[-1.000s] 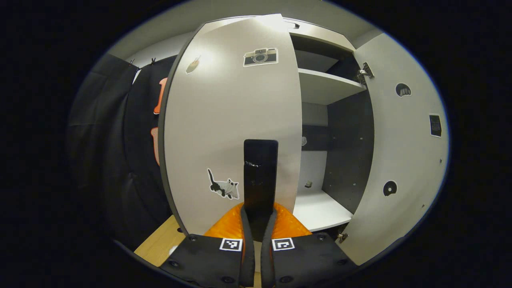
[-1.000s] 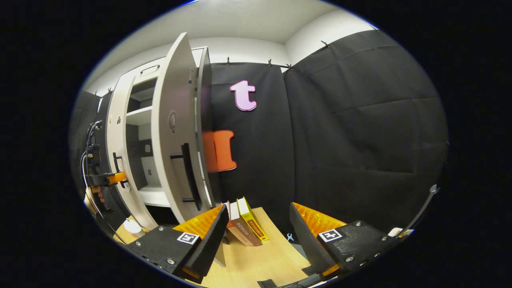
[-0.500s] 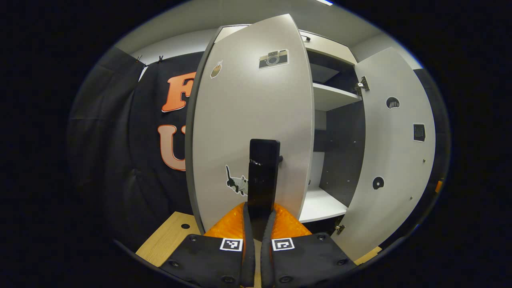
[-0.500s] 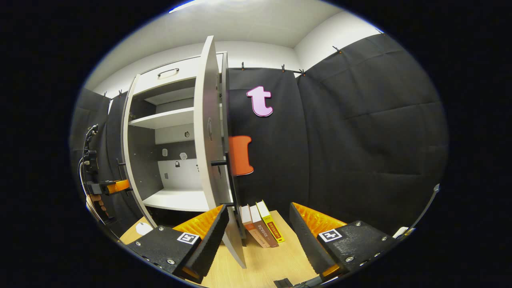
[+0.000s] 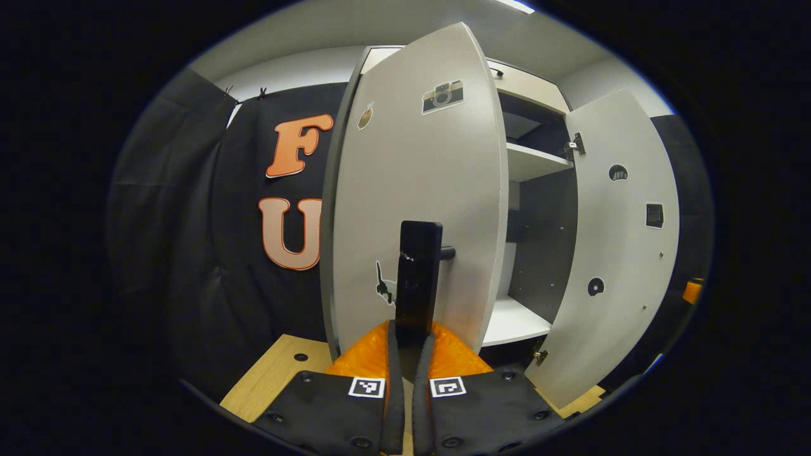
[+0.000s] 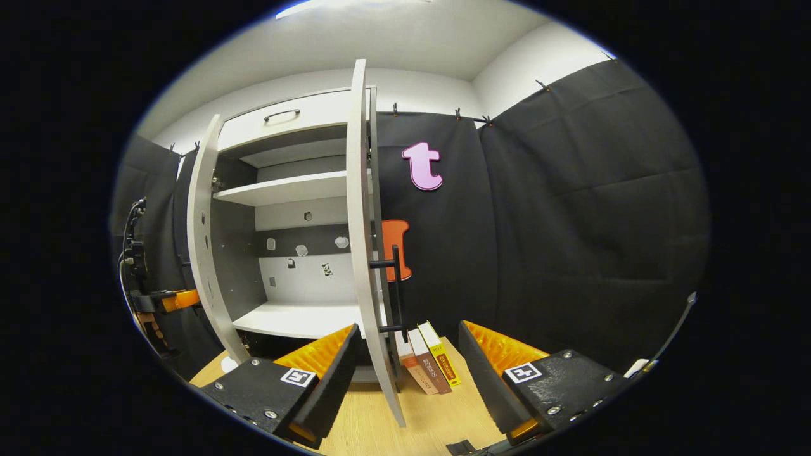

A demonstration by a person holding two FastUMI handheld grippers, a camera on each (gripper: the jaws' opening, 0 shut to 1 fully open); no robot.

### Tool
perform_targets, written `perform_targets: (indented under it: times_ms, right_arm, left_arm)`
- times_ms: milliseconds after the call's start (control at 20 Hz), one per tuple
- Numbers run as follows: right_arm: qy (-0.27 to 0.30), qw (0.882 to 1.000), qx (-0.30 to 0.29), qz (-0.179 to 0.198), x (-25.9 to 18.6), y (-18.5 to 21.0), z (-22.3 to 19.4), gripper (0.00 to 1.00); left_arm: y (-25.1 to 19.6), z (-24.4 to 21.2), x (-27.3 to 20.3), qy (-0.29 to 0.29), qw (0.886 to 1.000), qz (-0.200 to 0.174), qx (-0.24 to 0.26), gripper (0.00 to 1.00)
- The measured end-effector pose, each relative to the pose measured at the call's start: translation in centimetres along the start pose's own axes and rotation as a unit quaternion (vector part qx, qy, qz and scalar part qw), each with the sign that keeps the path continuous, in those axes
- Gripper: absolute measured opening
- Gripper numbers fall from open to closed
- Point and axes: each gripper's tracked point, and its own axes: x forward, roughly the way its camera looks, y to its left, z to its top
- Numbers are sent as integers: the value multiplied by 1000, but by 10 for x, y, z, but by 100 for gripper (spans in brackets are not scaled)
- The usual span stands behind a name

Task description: Open the right door of the double-door shoe cabinet with the right hand, and open the left door with the left hand.

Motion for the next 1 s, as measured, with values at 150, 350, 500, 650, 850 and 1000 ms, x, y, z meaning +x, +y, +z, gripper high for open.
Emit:
perform_targets:
  times_ms: [150, 350, 500, 650, 850, 1000]
  right_arm:
    - [-2, 1000, 1, -2, -1, 7, -1, 93]
    - [-5, 1000, -5, -3, -5, 15, -1, 93]
    - [-4, 1000, -8, -1, -9, 25, -5, 93]
    - [-3, 1000, -9, 1, -8, 33, -4, 93]
    - [-1, 1000, -15, 7, -14, 49, -10, 93]
    - [1, 1000, -14, 11, -15, 60, -13, 93]
  left_arm:
    - [10, 6, -1, -6, 1000, 16, 11, 7]
    - [16, 5, -6, -5, 1000, 26, 10, 7]
    - [30, 7, -8, -10, 999, 45, 15, 7]
    - [37, 8, -9, -11, 998, 54, 10, 7]
    - [45, 7, -11, -9, 998, 59, 7, 7]
    - [53, 6, -11, -6, 998, 65, 5, 6]
